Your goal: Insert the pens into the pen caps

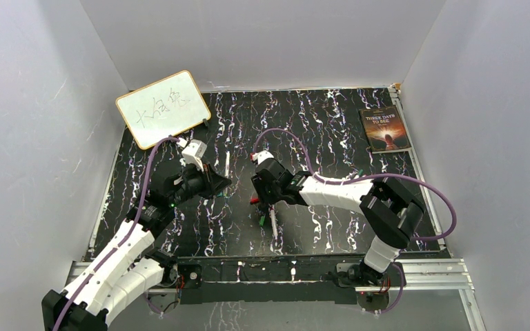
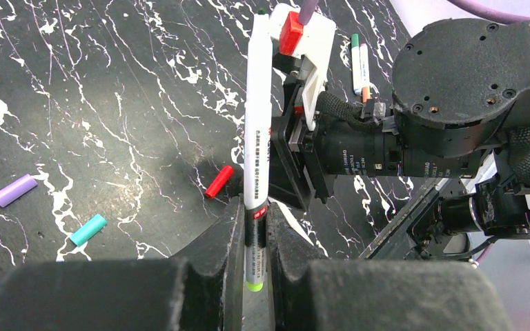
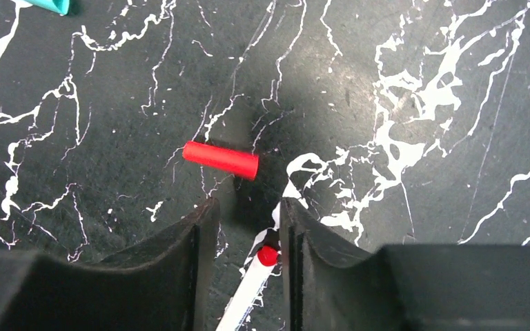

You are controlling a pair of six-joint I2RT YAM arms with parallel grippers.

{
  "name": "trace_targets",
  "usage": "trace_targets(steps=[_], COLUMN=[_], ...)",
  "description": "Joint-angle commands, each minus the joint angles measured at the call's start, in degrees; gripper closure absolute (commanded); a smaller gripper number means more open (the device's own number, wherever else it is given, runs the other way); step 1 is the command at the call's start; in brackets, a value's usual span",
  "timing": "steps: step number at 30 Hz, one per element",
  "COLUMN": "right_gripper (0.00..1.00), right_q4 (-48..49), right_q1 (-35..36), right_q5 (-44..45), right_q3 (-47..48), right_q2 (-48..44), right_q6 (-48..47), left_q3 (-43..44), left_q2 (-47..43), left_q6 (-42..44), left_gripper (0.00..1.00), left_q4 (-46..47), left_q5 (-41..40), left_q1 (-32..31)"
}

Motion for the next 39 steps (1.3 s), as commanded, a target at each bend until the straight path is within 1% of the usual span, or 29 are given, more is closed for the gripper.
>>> trace_targets(steps=[1, 3, 4, 5, 9, 13, 20, 21, 23, 28, 31, 36, 39], right_gripper=[0.74, 0.91, 0.97, 1.00, 1.00, 1.00, 1.00, 1.00, 1.00, 1.00, 1.00, 1.00, 1.00], right_q4=[0.10, 0.05, 0.23, 0.41, 2.35, 3.92, 5.19, 5.18, 4.72, 3.31, 2.05, 4.44, 4.10], right_q1=[0.25, 0.18, 0.23, 0.24, 0.46, 0.58, 0.59, 0.59, 0.59, 0.51, 0.29, 0.24, 0.24], right_q5=[2.67, 2.39, 1.90, 1.37, -1.19, -1.12, -0.51, -0.64, 0.21, 7.27, 7.90, 6.96, 8.41], right_q3=[2.73, 2.86, 2.86, 2.83, 2.14, 2.13, 5.93, 6.75, 8.33, 10.95, 12.84, 12.14, 12.60], right_q2=[-2.74, -2.66, -2.50, -2.31, -1.68, 0.42, 3.32, 5.29, 7.51, 11.26, 13.10, 11.47, 10.95], right_q6=[1.08, 1.58, 1.97, 2.37, 3.55, 4.64, 5.22, 5.03, 4.70, 1.86, 1.33, 2.97, 4.44], left_q3=[-0.25, -0.27, -0.22, -0.21, -0.20, -0.25, 0.03, 0.13, 0.20, 0.28, 0.00, 0.01, 0.02], left_q2=[-1.22, -1.23, -1.27, -1.30, -1.62, -1.58, -1.67, -1.67, -1.71, -2.77, -3.47, -3.13, -2.84], left_q6=[0.18, 0.13, 0.13, 0.21, 0.31, 0.31, 0.35, 0.39, 0.40, 0.68, 0.74, 0.92, 0.93], left_gripper=[1.00, 1.00, 1.00, 1.00, 1.00, 1.00, 1.00, 1.00, 1.00, 1.00, 1.00, 1.00, 1.00], left_q4=[-0.11, -0.09, -0.10, -0.24, -0.54, -0.85, -1.96, -2.15, -2.44, -3.00, -2.94, -2.86, -2.53], left_q5=[0.71, 0.71, 0.65, 0.56, 0.23, -0.06, -1.21, -1.52, -2.57, -3.91, -3.94, -3.80, -3.51], left_q1=[0.09, 0.09, 0.11, 0.09, 0.09, 0.04, 0.09, 0.04, 0.09, 0.09, 0.09, 0.09, 0.09])
